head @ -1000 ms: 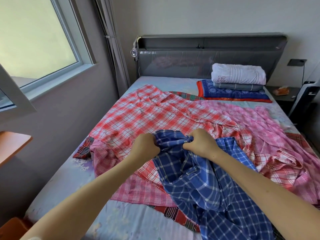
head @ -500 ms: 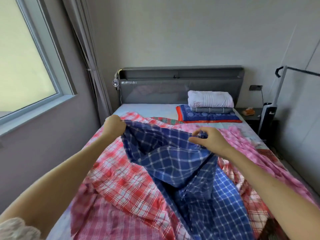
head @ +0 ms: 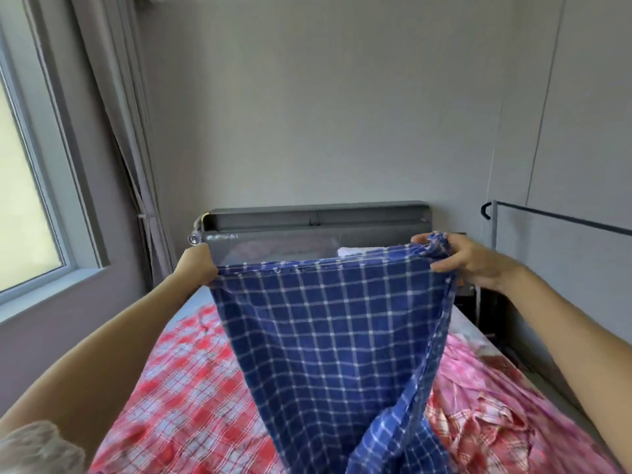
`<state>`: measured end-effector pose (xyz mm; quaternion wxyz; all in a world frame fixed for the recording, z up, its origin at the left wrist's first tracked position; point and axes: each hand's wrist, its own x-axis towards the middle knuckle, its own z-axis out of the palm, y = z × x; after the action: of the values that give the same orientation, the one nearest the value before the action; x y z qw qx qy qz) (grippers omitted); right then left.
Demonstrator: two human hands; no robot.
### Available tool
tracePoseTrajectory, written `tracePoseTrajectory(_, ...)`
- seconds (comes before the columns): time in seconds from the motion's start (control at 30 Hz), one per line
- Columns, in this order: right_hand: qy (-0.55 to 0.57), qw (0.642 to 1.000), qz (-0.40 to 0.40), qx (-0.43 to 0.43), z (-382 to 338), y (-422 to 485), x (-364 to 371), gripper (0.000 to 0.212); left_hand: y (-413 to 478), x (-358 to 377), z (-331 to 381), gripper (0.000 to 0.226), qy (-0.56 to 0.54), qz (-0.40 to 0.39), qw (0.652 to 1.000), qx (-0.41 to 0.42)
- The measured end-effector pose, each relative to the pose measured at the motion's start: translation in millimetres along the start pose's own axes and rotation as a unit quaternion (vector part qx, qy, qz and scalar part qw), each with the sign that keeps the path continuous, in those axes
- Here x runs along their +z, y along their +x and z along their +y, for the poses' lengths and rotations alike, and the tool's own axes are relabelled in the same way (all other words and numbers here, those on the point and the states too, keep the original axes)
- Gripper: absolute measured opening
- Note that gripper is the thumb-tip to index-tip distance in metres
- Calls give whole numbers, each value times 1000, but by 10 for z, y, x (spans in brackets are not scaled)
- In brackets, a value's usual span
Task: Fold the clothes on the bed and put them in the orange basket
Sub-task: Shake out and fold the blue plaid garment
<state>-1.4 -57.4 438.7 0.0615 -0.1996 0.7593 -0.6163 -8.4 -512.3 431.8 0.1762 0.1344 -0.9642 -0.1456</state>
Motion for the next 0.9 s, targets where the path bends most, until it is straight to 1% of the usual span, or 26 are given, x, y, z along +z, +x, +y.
tracePoseTrajectory(0.03, -66, 997, 30, -3, -98, 84, -5, 71, 64, -29, 45, 11, 16, -5, 1000, 4)
tracePoseTrajectory(0.07, -145, 987, 74, -13, -219, 188, 5, 49, 142, -70, 94, 18, 28, -5, 1000, 10)
tracePoseTrajectory(0.1, -232, 963, 135, -30, -359, 311, 9, 31, 217, -140, 167, 21, 38, 3, 999, 18)
tracePoseTrajectory(0.13, -308, 927, 205, -63, -516, 437, -1, 19, 322, -245, 238, 16, 48, 22, 998, 26)
tracePoseTrajectory(0.17, -354, 889, 269, -106, -664, 566, -23, 9, 428, -368, 314, 12, 58, 48, 997, 34)
tracePoseTrajectory(0.2, -377, 848, 337, -160, -896, 706, -80, 5, 584, -562, 430, 15, 61, 92, 993, 38)
tracePoseTrajectory(0.27, -361, 784, 442, -244, -1245, 883, -153, 12, 793, -891, 594, 17, 42, 180, 982, 24)
tracePoseTrajectory(0.3, -351, 762, 473, -269, -1389, 952, -200, 17, 898, -1041, 658, 16, 27, 219, 975, 8)
tracePoseTrajectory(0.33, -350, 760, 480, -262, -1496, 1004, -242, 23, 962, -1163, 701, 17, 18, 240, 971, -15)
tracePoseTrajectory(0.37, -365, 770, 469, -232, -1581, 1063, -295, 27, 1027, -1264, 727, 18, 26, 247, 968, -35)
tracePoseTrajectory(0.43, -408, 810, 397, -141, -1633, 1142, -391, 30, 1141, -1330, 692, 18, 12, 222, 973, -59)
tracePoseTrajectory(0.5, -419, 838, 336, -98, -1644, 1191, -487, 32, 1239, -1306, 617, 16, -60, 183, 980, -57)
tracePoseTrajectory(0.53, -419, 847, 315, -92, -1665, 1205, -527, 30, 1305, -1296, 590, 19, -116, 174, 976, -56)
tracePoseTrajectory(0.57, -413, 854, 303, -94, -1694, 1232, -571, 27, 1411, -1305, 570, 24, -195, 166, 965, -62)
tracePoseTrajectory(0.6, -397, 862, 297, -103, -1730, 1274, -623, 25, 1510, -1332, 571, 28, -318, 155, 932, -72)
tracePoseTrajectory(0.63, -374, 870, 299, -118, -1764, 1326, -685, 25, 1585, -1395, 605, 29, -442, 143, 882, -81)
tracePoseTrajectory(0.67, -353, 872, 311, -134, -1786, 1390, -745, 28, 1698, -1449, 643, 30, -529, 130, 834, -87)
tracePoseTrajectory(0.7, -344, 866, 333, -144, -1799, 1506, -826, 32, 1818, -1504, 715, 31, -572, 102, 808, -92)
tracePoseTrajectory(0.73, -354, 852, 357, -144, -1790, 1604, -876, 36, 1897, -1532, 798, 33, -578, 76, 807, -92)
tracePoseTrajectory(0.77, -392, 832, 372, -123, -1748, 1710, -903, 39, 1942, -1537, 869, 34, -562, 48, 820, -92)
tracePoseTrajectory(0.8, -449, 809, 370, -88, -1663, 1860, -924, 42, 1996, -1487, 947, 36, -526, 15, 845, -100)
tracePoseTrajectory(0.83, -513, 782, 351, -39, -1546, 1969, -927, 44, 2026, -1389, 976, 38, -463, -26, 879, -106)
tracePoseTrajectory(0.87, -569, 758, 318, 17, -1391, 2095, -919, 44, 2062, -1255, 987, 41, -373, -75, 918, -108)
tracePoseTrajectory(0.9, -600, 746, 279, 68, -1190, 2269, -914, 42, 2120, -1072, 972, 44, -268, -119, 950, -107)
